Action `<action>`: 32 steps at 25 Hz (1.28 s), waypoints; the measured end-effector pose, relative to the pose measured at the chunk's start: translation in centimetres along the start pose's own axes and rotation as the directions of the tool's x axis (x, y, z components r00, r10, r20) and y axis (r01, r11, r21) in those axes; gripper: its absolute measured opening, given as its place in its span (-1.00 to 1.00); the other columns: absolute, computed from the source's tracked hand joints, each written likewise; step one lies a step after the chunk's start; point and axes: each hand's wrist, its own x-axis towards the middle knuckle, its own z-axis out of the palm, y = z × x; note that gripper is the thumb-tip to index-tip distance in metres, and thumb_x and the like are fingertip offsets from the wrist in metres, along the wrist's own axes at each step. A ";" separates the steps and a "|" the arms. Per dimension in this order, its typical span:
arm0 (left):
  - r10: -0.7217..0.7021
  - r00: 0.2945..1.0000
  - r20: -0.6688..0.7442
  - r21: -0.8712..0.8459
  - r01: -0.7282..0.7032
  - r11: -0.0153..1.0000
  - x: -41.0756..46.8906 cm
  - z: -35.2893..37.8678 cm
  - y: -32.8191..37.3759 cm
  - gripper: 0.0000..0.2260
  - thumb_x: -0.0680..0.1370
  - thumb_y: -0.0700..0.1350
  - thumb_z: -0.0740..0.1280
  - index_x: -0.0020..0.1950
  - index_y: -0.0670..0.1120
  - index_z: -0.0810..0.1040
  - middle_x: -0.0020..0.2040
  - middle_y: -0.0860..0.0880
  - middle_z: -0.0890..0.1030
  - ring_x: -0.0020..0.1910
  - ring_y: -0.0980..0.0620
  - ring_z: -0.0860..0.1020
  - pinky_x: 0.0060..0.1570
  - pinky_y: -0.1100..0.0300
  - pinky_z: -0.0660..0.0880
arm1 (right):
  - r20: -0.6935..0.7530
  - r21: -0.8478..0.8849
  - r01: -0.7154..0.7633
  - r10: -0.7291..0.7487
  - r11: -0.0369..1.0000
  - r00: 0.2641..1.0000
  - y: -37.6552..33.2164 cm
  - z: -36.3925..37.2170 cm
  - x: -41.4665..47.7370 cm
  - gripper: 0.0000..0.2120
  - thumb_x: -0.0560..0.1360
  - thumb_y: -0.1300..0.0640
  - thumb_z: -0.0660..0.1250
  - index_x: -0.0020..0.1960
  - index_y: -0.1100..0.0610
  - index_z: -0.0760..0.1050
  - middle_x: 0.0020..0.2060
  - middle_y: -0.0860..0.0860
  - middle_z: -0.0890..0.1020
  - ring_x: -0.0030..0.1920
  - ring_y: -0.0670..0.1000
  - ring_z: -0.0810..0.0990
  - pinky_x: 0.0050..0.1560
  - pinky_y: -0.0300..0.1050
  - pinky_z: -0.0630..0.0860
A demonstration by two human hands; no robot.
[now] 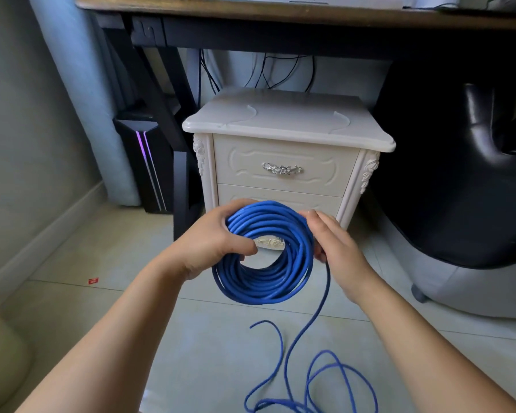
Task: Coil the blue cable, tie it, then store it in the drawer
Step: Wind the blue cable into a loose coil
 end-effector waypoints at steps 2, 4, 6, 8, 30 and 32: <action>0.001 0.997 -0.079 -0.113 -0.010 0.994 0.3 0.1 -0.2 -0.52 0.22 -0.29 0.40 0.10 0.04 0.62 -0.31 -0.05 0.52 -0.36 -0.03 0.47 -0.33 0.15 0.47 | 0.033 -0.008 -0.023 0.024 1.000 0.999 0.2 0.1 -0.4 -0.50 0.42 -0.39 0.15 0.20 -0.15 0.53 0.01 -0.06 0.46 -0.17 -0.22 0.45 -0.10 -0.27 0.34; -0.004 0.986 -0.167 -0.233 -0.035 0.972 0.7 0.2 -0.4 -0.55 0.21 -0.28 0.40 0.08 -0.01 0.62 -0.35 -0.07 0.46 -0.40 -0.04 0.45 -0.34 0.11 0.44 | 0.047 0.031 -0.042 0.041 0.999 0.998 0.0 0.5 -0.8 -0.46 0.36 -0.41 0.22 0.26 -0.21 0.46 0.10 -0.02 0.49 -0.08 -0.17 0.51 -0.07 -0.19 0.43; -0.001 0.971 -0.238 -0.305 -0.074 0.950 0.9 0.6 -0.3 -0.60 0.24 -0.29 0.38 0.04 -0.04 0.61 -0.34 -0.10 0.43 -0.42 -0.04 0.43 -0.32 0.09 0.41 | 0.066 0.137 -0.056 0.047 0.989 0.997 -0.1 1.2 -1.1 -0.47 0.37 -0.28 0.36 0.30 -0.19 0.41 0.12 -0.07 0.58 0.06 -0.12 0.58 0.09 -0.11 0.52; 0.007 0.962 -0.273 -0.319 -0.097 0.943 1.0 1.5 -0.3 -0.61 0.26 -0.30 0.36 0.05 -0.05 0.60 -0.34 -0.07 0.44 -0.43 -0.02 0.43 -0.34 0.11 0.42 | 0.043 0.241 -0.071 0.062 0.968 0.997 -0.1 1.9 -1.2 -0.46 0.36 -0.09 0.47 0.30 -0.15 0.41 0.12 -0.05 0.62 0.17 -0.06 0.60 0.25 -0.02 0.51; 0.248 0.959 -0.137 0.723 -0.074 0.687 1.6 4.9 -2.0 -0.76 0.32 -0.05 0.40 -0.04 0.04 0.50 -0.20 0.10 0.56 -0.20 0.03 0.52 -0.22 0.12 0.48 | 0.004 -0.683 0.103 -0.137 0.723 0.991 -0.7 2.5 -1.4 -0.56 0.41 0.26 0.31 0.23 -0.03 0.35 -0.08 -0.11 0.52 -0.06 0.05 0.50 -0.13 -0.08 0.41; 0.277 0.940 -0.200 0.679 -0.071 0.731 1.5 5.0 -2.0 -0.83 0.32 -0.08 0.41 -0.15 0.00 0.48 -0.30 0.07 0.55 -0.28 0.02 0.51 -0.30 0.12 0.45 | -0.049 -0.612 0.048 -0.098 0.789 0.994 -1.0 2.1 -1.3 -0.50 0.39 0.21 0.35 0.27 -0.06 0.31 -0.11 -0.10 0.55 -0.11 0.03 0.51 -0.13 -0.10 0.41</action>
